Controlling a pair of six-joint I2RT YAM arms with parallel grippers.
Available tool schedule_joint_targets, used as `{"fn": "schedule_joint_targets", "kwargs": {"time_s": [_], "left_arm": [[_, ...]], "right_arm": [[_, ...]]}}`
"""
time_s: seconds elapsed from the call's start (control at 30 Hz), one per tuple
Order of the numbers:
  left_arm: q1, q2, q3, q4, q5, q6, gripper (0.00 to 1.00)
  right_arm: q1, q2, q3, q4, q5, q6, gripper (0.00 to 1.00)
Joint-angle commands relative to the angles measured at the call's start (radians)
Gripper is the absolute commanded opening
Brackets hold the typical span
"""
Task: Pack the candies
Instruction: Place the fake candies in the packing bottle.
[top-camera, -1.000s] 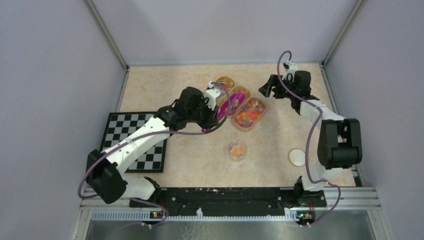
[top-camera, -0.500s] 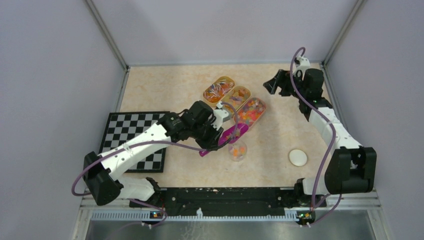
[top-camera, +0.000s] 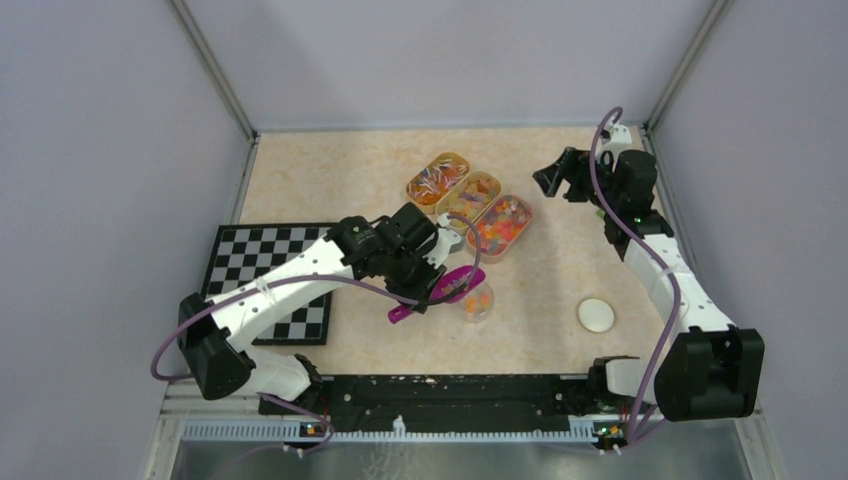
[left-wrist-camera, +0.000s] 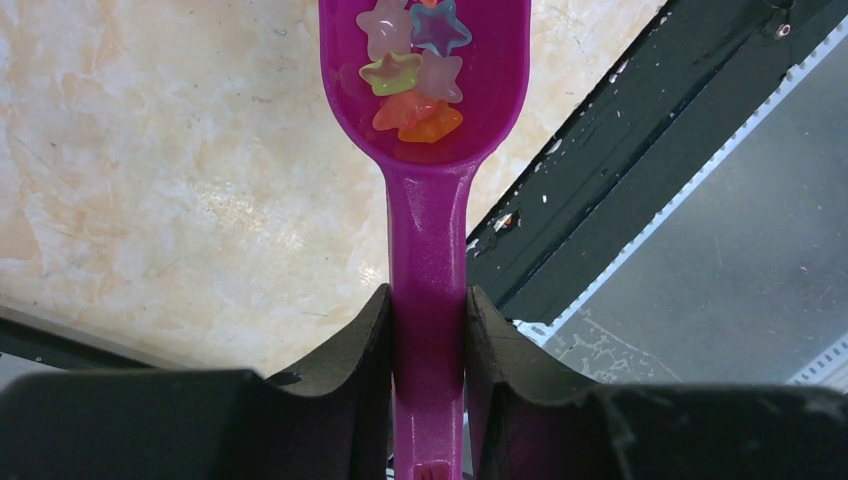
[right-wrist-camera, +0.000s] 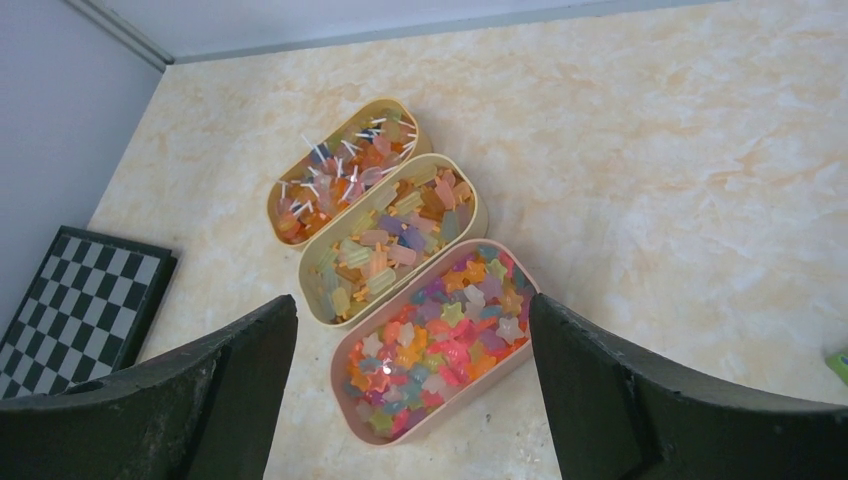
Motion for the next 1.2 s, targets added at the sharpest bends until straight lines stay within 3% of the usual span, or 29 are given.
{"fn": "schedule_joint_targets", "kwargs": {"time_s": [0.0,0.87,1.17], "left_arm": [[-0.005,0.019,0.063,-0.043,0.007,0.015,0.0],[-0.048,0.192,0.18,-0.217,0.044,-0.001,0.0],[-0.07,0.244,0.243,-0.271,-0.019,-0.029,0.0]], "right_arm": [[0.008,-0.031,-0.006,0.022,0.012,-0.012,0.85],[0.007,-0.059,-0.102,0.088,-0.041,0.082,0.85],[0.007,-0.061,-0.126,0.117,-0.054,0.112,0.84]]}}
